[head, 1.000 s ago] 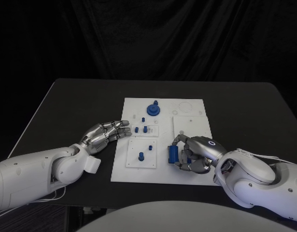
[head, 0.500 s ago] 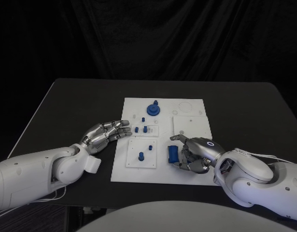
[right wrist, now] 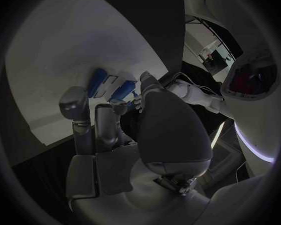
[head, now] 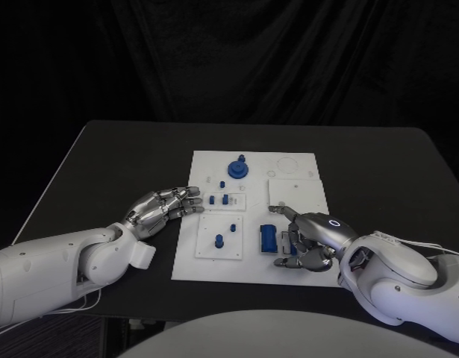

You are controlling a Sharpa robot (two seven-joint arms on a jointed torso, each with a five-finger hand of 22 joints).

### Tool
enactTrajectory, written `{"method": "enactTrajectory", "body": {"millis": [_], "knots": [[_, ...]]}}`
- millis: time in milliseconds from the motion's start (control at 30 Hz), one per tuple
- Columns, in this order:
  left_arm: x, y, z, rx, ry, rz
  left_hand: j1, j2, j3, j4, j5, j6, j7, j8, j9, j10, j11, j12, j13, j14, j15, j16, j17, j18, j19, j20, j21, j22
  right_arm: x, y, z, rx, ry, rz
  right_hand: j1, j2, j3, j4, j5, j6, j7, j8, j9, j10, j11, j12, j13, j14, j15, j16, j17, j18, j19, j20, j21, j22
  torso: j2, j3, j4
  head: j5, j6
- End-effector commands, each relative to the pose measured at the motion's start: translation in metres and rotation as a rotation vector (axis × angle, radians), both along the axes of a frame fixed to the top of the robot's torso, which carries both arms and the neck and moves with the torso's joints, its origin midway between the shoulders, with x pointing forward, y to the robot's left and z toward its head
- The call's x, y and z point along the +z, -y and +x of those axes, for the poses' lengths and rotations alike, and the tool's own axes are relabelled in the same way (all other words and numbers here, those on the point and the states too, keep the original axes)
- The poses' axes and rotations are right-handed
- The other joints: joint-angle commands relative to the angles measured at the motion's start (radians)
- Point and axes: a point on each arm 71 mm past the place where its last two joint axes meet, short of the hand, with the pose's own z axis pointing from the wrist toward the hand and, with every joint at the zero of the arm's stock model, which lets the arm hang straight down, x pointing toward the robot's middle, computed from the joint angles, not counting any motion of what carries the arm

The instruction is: Assemble the parts on the task board

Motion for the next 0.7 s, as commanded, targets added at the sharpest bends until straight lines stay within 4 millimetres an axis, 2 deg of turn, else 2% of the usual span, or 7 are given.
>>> {"method": "enactTrajectory", "body": {"millis": [33, 167, 233, 267, 367, 533, 700], "knots": [[0.005, -0.003, -0.004, 0.039, 0.035, 0.003, -0.004, -0.014, 0.009, -0.001, 0.008, 0.005, 0.002, 0.008, 0.002, 0.005, 0.006, 0.005, 0.001, 0.012, 0.002, 0.012, 0.002, 0.026, 0.008, 0.001, 0.008, 0.003, 0.015, 0.003, 0.002, -0.034, 0.037, 0.056, -0.010, -0.024, -0.020, 0.001, -0.019, 0.007, 0.001, 0.013, 0.003, 0.012, 0.002, -0.002, 0.002, -0.003, -0.005, -0.003, -0.002, 0.005, 0.000, -0.008, -0.006, 0.109, 0.000, 0.0000, 0.0007, 0.000, 0.000], [0.017, -0.008, -0.005, 0.069, 0.071, 0.004, -0.010, -0.026, 0.022, -0.004, 0.025, 0.013, -0.001, 0.012, 0.003, 0.017, 0.011, 0.005, 0.001, 0.029, 0.005, 0.028, 0.003, 0.022, 0.019, 0.000, 0.013, 0.002, 0.034, 0.010, 0.008, -0.082, 0.020, 0.115, -0.030, -0.014, -0.014, 0.000, -0.061, 0.040, 0.011, 0.090, 0.014, 0.038, 0.009, 0.016, 0.029, -0.007, 0.000, -0.008, -0.010, 0.005, -0.003, -0.005, -0.013, 0.108, 0.000, 0.0001, 0.0004, 0.002, 0.000], [0.025, -0.010, -0.002, 0.084, 0.098, 0.007, -0.011, -0.029, 0.025, -0.005, 0.030, 0.016, -0.002, 0.014, 0.003, 0.020, 0.010, 0.005, 0.001, 0.030, 0.002, 0.030, 0.003, 0.022, 0.020, -0.001, 0.013, 0.001, 0.042, 0.014, 0.011, -0.107, 0.006, 0.127, -0.039, 0.089, 0.042, -0.004, -0.053, 0.128, 0.030, 0.261, 0.042, 0.068, 0.022, 0.044, 0.069, -0.003, 0.009, -0.004, -0.003, 0.002, 0.001, 0.002, -0.010, 0.109, 0.000, 0.0001, 0.0002, 0.002, 0.000], [0.028, -0.010, 0.000, 0.091, 0.111, 0.009, -0.011, -0.029, 0.026, -0.005, 0.031, 0.016, -0.002, 0.014, 0.003, 0.021, 0.010, 0.005, 0.001, 0.030, 0.001, 0.030, 0.003, 0.022, 0.020, -0.001, 0.013, 0.001, 0.045, 0.016, 0.013, -0.117, 0.001, 0.128, -0.027, 0.123, 0.062, -0.011, -0.014, 0.192, 0.038, 0.346, 0.059, 0.079, 0.029, 0.059, 0.090, -0.002, 0.016, -0.002, -0.001, 0.002, 0.002, 0.006, -0.009, 0.110, -0.001, 0.0000, 0.0003, 0.002, 0.000], [0.040, -0.012, 0.006, 0.117, 0.153, 0.017, -0.017, -0.043, 0.036, -0.003, 0.049, 0.027, -0.008, 0.019, 0.004, 0.040, -0.002, 0.008, 0.002, 0.044, -0.018, 0.037, 0.003, 0.036, 0.025, -0.006, 0.014, -0.003, 0.054, 0.025, 0.021, -0.153, -0.015, 0.114, 0.059, 0.153, 0.107, -0.033, 0.181, 0.311, 0.043, 0.440, 0.094, 0.115, 0.039, 0.108, 0.159, 0.011, 0.024, 0.016, 0.026, -0.001, 0.019, 0.017, 0.022, 0.119, -0.001, 0.0000, 0.0005, 0.001, 0.000], [0.056, -0.011, 0.014, 0.138, 0.205, 0.021, -0.022, -0.052, 0.038, 0.003, 0.062, 0.035, -0.011, 0.023, 0.005, 0.050, -0.008, 0.009, 0.001, 0.048, -0.028, 0.039, 0.002, 0.044, 0.025, -0.008, 0.013, -0.007, 0.055, 0.042, 0.030, -0.230, -0.113, 0.062, 0.047, 0.181, 0.123, -0.013, 0.300, 0.422, 0.025, 0.557, 0.146, 0.328, 0.034, 0.222, 0.364, 0.056, 0.019, 0.065, 0.115, -0.023, 0.077, 0.014, 0.153, 0.150, -0.004, 0.0019, -0.0007, 0.000, 0.000], [0.064, -0.011, 0.017, 0.144, 0.225, 0.022, -0.022, -0.054, 0.039, 0.004, 0.065, 0.037, -0.012, 0.024, 0.005, 0.052, -0.008, 0.009, 0.001, 0.047, -0.032, 0.039, 0.002, 0.047, 0.024, -0.009, 0.012, -0.008, 0.044, 0.052, 0.032, -0.291, -0.281, 0.008, 0.024, 0.191, 0.127, -0.013, 0.306, 0.464, 0.012, 0.581, 0.158, 0.402, 0.023, 0.254, 0.435, 0.079, 0.009, 0.092, 0.170, -0.035, 0.106, 0.006, 0.226, 0.166, -0.004, 0.0029, -0.0019, -0.005, 0.000]]}}
